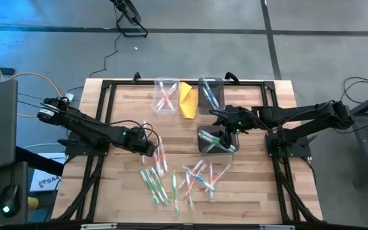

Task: Pick & Place Toothbrushes
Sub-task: Put the orange toothbrush into the transparent bin

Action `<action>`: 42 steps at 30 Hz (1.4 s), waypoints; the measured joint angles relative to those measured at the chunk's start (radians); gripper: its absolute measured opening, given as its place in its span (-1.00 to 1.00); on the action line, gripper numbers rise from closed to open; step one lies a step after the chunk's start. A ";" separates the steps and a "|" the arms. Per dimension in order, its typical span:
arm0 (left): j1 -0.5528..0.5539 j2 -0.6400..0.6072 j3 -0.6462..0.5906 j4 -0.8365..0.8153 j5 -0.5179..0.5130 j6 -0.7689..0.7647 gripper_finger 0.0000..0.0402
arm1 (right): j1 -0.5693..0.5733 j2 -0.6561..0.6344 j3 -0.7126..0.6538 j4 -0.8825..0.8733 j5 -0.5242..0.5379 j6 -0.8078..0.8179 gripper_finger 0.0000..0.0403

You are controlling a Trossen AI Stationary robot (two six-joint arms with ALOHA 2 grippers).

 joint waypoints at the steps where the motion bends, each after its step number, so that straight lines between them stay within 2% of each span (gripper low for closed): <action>1: 0.000 0.000 0.000 -0.003 0.000 0.000 -0.34 | 0.000 0.000 0.000 0.000 0.000 0.000 0.12; 15: 0.000 0.111 0.004 0.020 0.026 0.000 -0.34 | 0.000 0.000 0.000 0.007 0.000 -0.003 0.12; 24: 0.000 0.115 0.004 -0.013 0.048 0.000 -0.35 | 0.000 0.000 0.000 0.007 0.000 0.000 0.12; 27: 0.000 0.116 0.004 -0.017 0.051 0.000 -0.44 | 0.000 0.000 0.000 0.007 0.000 0.000 0.12; 36: 0.000 0.117 0.013 -0.013 0.053 0.005 -0.87 | 0.000 0.000 0.001 0.007 0.000 -0.002 0.12; 42: -0.001 0.108 0.046 -0.040 0.063 0.039 -0.92 | 0.000 0.000 0.001 0.007 -0.003 -0.003 0.12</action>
